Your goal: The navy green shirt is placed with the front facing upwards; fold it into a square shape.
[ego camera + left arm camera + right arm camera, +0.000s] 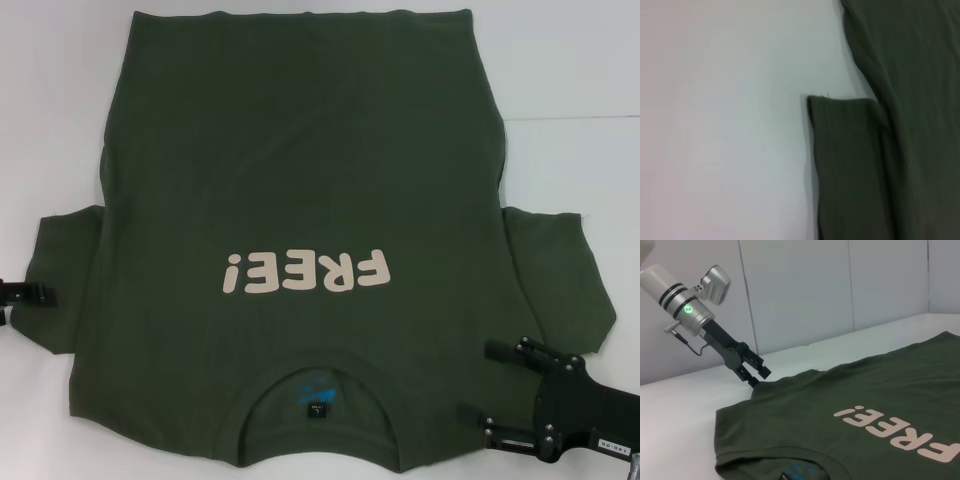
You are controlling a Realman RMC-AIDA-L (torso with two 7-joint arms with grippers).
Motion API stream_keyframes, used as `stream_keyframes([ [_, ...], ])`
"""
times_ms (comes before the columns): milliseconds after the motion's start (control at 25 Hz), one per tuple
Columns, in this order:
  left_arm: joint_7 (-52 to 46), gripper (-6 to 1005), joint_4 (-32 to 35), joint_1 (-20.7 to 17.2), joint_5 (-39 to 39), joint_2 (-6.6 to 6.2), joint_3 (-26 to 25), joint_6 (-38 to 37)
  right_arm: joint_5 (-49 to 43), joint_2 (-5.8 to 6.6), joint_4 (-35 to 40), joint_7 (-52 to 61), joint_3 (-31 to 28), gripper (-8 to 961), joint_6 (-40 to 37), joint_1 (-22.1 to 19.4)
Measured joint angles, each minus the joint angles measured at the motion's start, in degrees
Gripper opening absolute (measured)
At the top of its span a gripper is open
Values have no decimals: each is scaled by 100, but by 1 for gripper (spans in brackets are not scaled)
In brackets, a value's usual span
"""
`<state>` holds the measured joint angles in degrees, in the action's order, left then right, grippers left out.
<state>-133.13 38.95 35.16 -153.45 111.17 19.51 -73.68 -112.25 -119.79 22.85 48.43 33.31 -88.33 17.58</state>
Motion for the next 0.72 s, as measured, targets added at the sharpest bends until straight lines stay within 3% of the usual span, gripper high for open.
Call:
stream_keyframes([
  [720,-98,921,-131,96,-17,14,207,-45,-8,9,0,50,0,924,0,15],
])
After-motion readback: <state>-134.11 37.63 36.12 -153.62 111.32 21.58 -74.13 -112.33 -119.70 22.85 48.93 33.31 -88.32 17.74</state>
